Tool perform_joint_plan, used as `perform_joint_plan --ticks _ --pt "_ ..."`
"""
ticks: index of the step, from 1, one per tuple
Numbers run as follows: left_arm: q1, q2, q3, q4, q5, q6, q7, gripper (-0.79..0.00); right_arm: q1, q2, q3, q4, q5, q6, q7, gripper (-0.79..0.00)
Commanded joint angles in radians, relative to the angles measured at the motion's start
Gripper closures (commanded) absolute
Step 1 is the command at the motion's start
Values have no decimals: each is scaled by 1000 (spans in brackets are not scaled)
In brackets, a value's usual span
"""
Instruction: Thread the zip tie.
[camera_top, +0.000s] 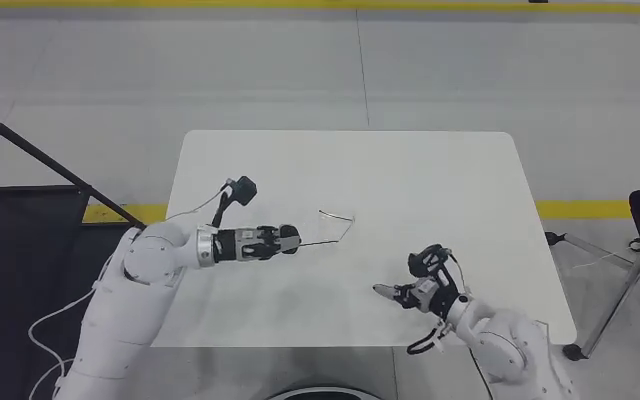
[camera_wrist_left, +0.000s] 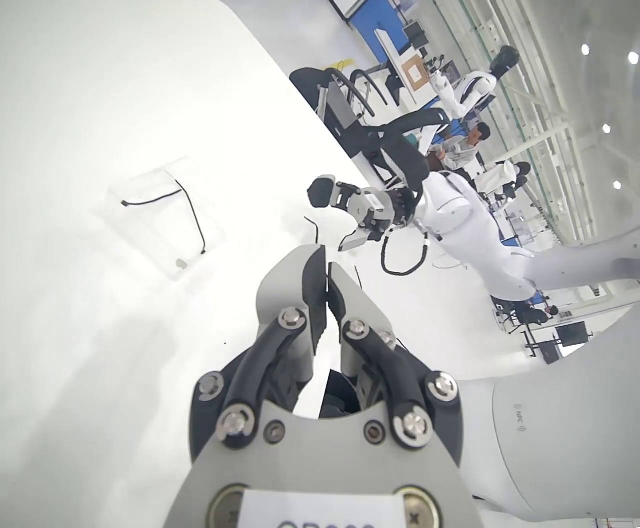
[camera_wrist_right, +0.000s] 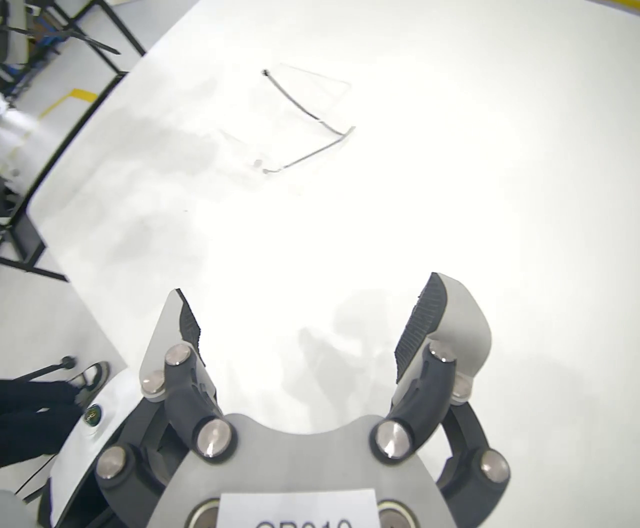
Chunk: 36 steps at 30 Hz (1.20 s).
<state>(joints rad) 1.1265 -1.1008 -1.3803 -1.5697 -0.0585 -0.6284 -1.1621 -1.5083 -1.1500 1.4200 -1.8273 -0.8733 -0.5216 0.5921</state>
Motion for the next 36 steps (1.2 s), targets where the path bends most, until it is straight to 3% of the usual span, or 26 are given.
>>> perform_joint_plan --ticks 1,7,18,21,25,30,36 --pt "3 7 4 4 -58 -10 -19 0 33 3 -8 28 91 -67 59 -785" --pt "-11 39 24 19 -119 -2 -28 0 103 15 -18 94 300 -186 178 -785" --pt "-11 39 24 19 -119 -2 -28 0 108 18 -5 99 306 -172 185 -785" --pt "0 38 43 -4 -96 14 -4 0 102 20 -25 96 344 -210 179 -785" --pt "1 39 69 -18 -80 -2 9 0 129 26 -48 146 536 -268 224 -785" --pt "2 41 92 -23 -79 -22 9 0 215 40 -105 252 853 -311 396 -785" --pt "-8 46 133 -24 -69 -37 7 0 303 69 -197 300 1004 -261 446 -785"
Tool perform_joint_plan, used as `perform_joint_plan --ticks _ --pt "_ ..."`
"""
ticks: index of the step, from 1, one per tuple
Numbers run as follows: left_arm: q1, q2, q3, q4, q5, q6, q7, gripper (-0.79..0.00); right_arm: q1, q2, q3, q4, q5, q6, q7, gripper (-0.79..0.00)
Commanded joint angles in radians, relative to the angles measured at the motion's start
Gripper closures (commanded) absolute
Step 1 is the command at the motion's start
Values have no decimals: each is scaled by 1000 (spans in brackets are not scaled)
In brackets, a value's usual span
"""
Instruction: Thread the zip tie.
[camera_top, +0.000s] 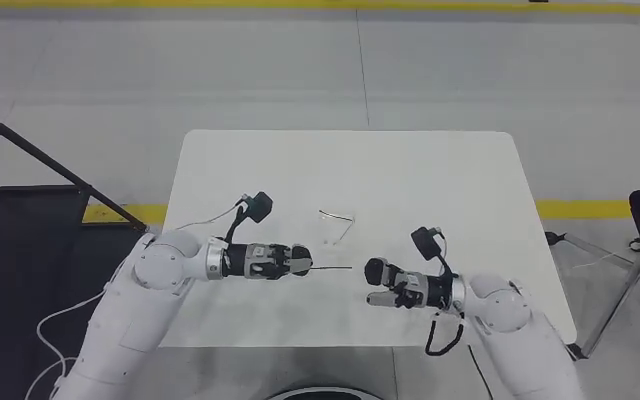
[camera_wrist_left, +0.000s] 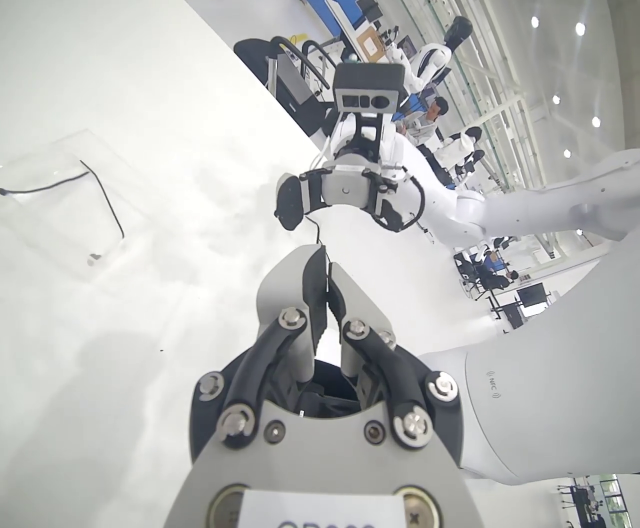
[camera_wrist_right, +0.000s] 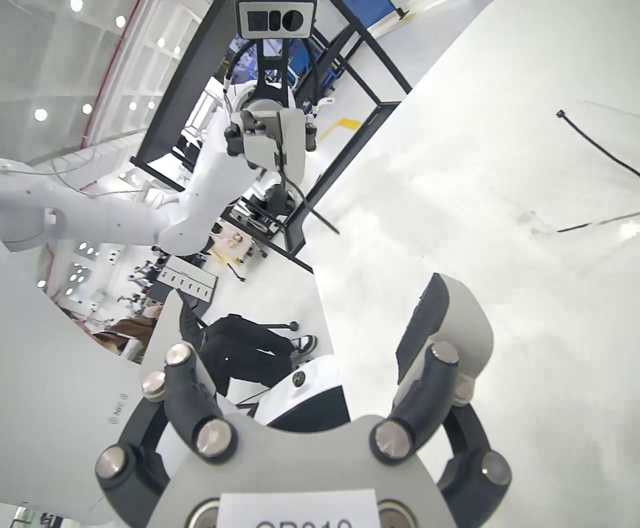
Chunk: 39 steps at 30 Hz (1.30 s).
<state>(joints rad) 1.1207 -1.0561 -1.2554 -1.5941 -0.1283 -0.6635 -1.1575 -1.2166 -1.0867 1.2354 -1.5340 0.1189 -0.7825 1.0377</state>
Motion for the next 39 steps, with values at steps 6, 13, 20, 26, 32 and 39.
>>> perform_joint_plan --ticks 6,13,20,26,32,39 --pt "-15 12 45 3 -3 -10 11 0 63 32 -73 54 29 -22 -22 -785" --pt "-31 31 84 3 -51 -1 2 0 122 56 -158 95 46 -56 -56 -785" --pt "-50 49 124 17 -60 -3 4 0 162 82 -230 119 64 -96 -96 -683" --pt "-66 60 152 28 -65 -10 11 0 193 105 -284 136 90 -119 -119 -514" --pt "-81 68 175 44 -66 -20 21 0 222 126 -339 141 106 -133 -133 -419" --pt "-89 71 186 61 -39 -39 41 0 256 145 -394 154 120 -145 -145 -409"
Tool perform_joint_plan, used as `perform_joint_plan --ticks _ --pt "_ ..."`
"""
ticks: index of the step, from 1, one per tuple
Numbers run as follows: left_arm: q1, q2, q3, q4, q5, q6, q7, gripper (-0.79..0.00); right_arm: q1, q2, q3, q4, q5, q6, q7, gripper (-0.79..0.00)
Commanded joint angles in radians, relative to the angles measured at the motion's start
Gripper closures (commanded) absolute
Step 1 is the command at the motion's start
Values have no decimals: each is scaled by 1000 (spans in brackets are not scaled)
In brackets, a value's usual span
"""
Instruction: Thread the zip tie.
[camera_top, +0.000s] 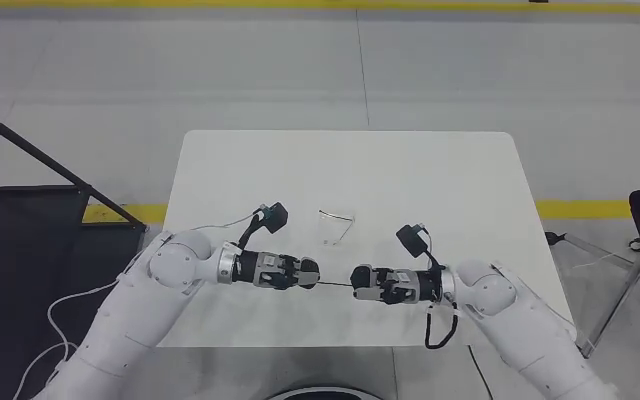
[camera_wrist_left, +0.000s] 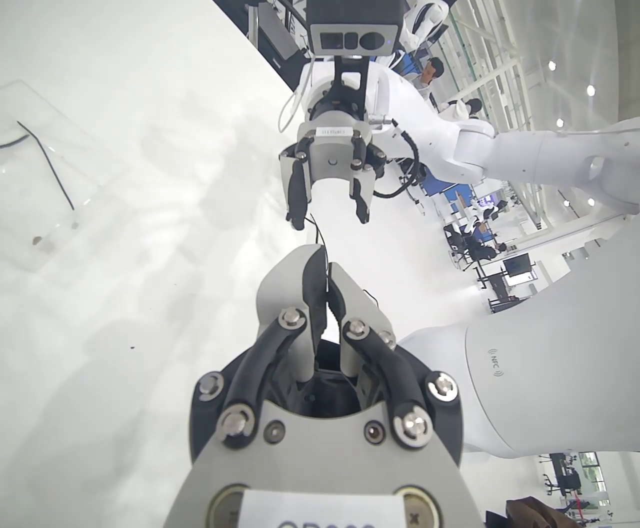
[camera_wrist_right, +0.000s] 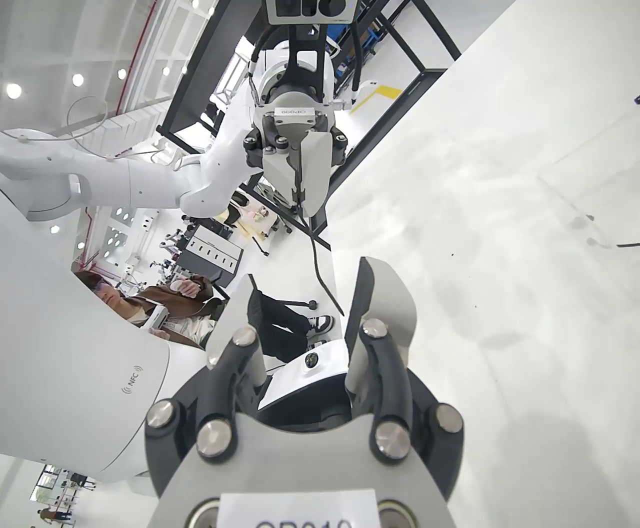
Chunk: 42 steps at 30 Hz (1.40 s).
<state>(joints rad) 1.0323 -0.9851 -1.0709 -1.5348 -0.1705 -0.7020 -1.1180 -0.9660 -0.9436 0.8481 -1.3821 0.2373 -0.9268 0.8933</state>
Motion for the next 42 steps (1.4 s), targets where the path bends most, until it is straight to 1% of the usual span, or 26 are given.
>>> perform_joint_plan --ticks 1,4,6,8,9,13,20,22,23,25,26,27,37,38,39,40,42 --pt "-2 0 3 2 4 0 4 0 10 4 -14 5 3 -2 -2 -406" --pt "-4 0 8 4 5 -1 6 0 25 9 -34 10 4 -6 -6 -413" --pt "-5 1 10 5 3 -2 7 0 32 11 -47 14 5 -8 -8 -394" --pt "-6 1 12 6 -2 -3 5 0 40 13 -57 18 6 -10 -10 -366" --pt "-7 1 12 7 -5 -4 4 0 43 14 -62 20 7 -11 -11 -336" --pt "-10 3 16 8 -13 -3 3 0 56 17 -80 28 13 -14 -14 -252" --pt "-14 8 24 7 -15 -5 5 0 72 21 -102 39 24 -21 -21 -234" --pt "-15 9 26 7 -16 -6 6 0 76 22 -107 41 26 -23 -23 -209" --pt "-16 9 27 8 -17 -7 7 0 78 23 -109 42 27 -24 -24 -188" --pt "-17 10 29 8 -16 -7 7 0 81 23 -114 44 29 -24 -25 -95" --pt "-18 11 31 8 -18 -6 6 0 83 24 -116 45 31 -25 -25 -37" --pt "-19 11 32 9 -19 -6 6 0 84 24 -118 45 32 -25 -25 0" --pt "-25 16 39 15 -27 -11 11 0 96 28 -136 52 38 -32 -32 0" --pt "-25 16 40 16 -32 -11 12 -172 97 28 -138 53 39 -33 -33 0" --pt "-25 16 39 17 -37 -8 14 -542 98 28 -139 54 40 -34 -34 0" --pt "-26 16 38 18 -42 -6 18 -776 98 29 -140 55 42 -35 -35 0" --pt "-25 16 35 19 -54 -6 33 -785 99 29 -138 59 47 -42 -42 0"
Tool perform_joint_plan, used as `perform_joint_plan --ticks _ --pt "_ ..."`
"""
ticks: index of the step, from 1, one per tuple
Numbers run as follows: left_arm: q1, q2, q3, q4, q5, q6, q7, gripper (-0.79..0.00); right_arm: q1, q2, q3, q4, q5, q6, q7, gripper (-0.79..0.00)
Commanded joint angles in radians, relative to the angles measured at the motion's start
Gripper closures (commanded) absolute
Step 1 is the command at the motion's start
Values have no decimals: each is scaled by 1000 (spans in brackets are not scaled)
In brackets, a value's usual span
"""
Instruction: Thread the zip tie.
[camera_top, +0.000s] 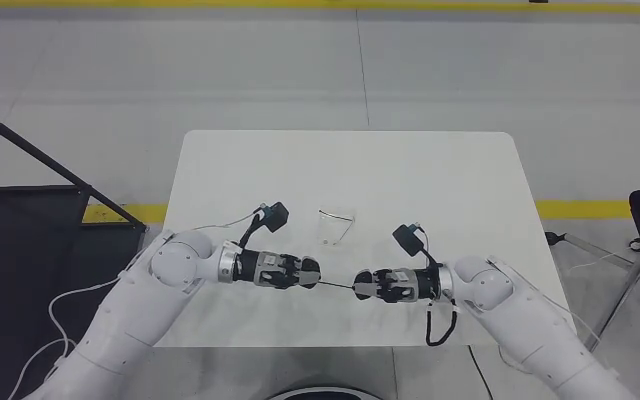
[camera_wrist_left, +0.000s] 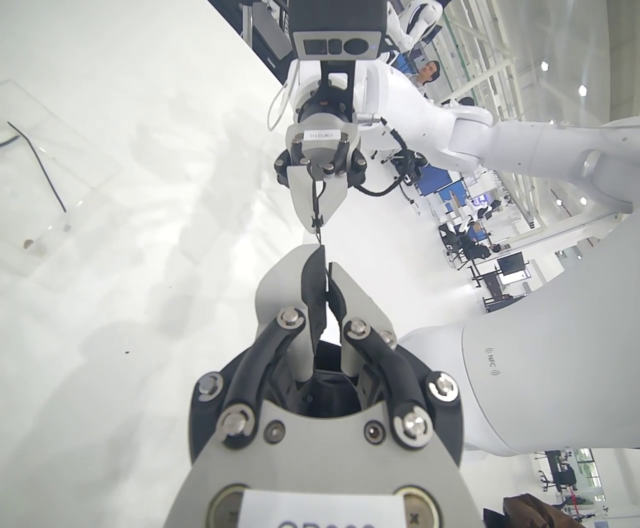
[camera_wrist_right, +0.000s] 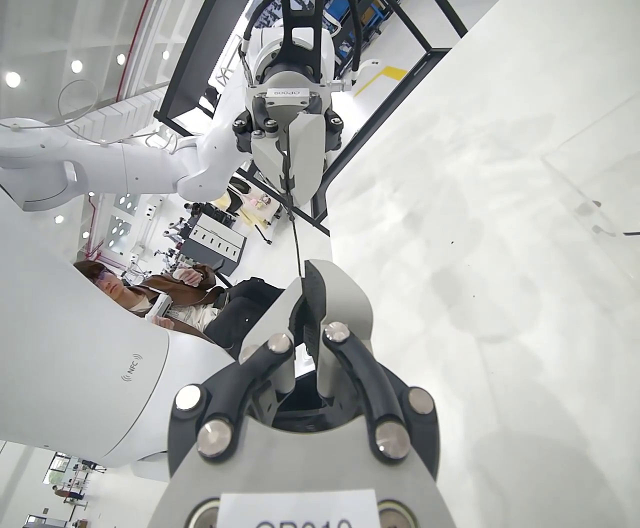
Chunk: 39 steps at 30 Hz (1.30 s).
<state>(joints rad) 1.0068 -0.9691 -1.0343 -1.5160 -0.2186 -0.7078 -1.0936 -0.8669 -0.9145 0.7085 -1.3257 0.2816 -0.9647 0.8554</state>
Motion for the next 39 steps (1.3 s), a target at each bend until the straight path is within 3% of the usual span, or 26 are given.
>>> perform_joint_plan --ticks 1,18,27,30,39 --pt "2 0 -5 2 -11 -2 19 -785 -1 1 4 5 6 -10 -11 0" --pt "44 -4 -49 8 -66 -43 191 -785 -87 18 102 -37 11 -48 -100 0" --pt "68 -14 -43 4 -101 -35 274 -785 -208 22 224 -125 -144 -48 -293 0" --pt "68 -14 -43 4 -101 -35 274 -785 -247 23 250 -156 -213 -48 -329 0" --pt "68 -14 -43 4 -101 -35 274 -785 -247 23 250 -156 -213 -48 -329 0"
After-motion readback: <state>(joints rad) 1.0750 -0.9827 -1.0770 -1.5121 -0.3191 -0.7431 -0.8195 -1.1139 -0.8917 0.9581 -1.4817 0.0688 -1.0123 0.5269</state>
